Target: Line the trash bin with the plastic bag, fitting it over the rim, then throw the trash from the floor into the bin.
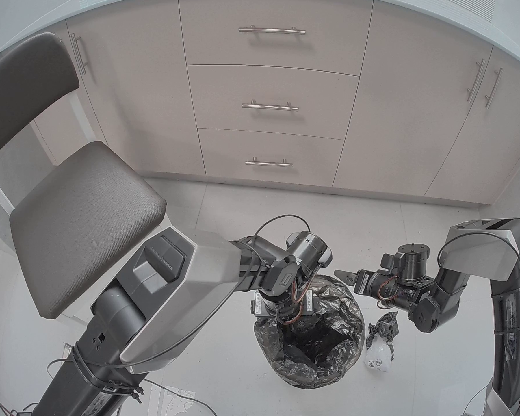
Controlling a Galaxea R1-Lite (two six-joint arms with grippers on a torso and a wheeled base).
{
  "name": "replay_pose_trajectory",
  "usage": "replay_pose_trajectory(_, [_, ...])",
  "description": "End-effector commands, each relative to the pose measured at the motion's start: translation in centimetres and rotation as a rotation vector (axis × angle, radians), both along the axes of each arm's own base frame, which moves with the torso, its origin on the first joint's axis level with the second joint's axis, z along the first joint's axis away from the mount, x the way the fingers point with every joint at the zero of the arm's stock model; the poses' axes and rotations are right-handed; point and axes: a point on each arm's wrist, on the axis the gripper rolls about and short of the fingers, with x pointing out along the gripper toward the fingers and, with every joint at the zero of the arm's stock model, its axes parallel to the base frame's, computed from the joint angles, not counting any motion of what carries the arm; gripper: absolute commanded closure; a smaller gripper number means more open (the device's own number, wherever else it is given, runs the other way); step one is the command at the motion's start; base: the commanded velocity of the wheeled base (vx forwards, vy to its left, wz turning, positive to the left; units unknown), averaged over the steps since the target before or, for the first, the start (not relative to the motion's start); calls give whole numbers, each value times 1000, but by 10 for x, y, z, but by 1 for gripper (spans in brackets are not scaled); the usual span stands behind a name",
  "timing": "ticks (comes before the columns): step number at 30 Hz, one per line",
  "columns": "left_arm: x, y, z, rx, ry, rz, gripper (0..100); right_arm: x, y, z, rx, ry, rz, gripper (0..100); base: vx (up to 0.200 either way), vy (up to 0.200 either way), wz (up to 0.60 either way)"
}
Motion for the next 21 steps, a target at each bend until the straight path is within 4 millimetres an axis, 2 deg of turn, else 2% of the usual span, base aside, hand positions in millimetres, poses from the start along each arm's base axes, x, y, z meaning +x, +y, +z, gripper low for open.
replay_pose_trajectory(1, [0, 0, 1, 0, 0, 1, 0, 0, 0, 0, -1, 1, 0, 0, 0, 0, 0])
replay_pose_trajectory(9, [0, 0, -2, 4, 3, 0, 0, 0, 0, -1, -2, 2, 0, 0, 0, 0, 0])
replay_pose_trajectory(12, [1, 1, -2, 4, 3, 1, 0, 0, 0, -1, -2, 4, 0, 0, 200, 0, 0])
replay_pose_trajectory(21, [1, 1, -4, 14, -4, 6, 0, -2, 0, -2, -8, 8, 4, 0, 0, 0, 0])
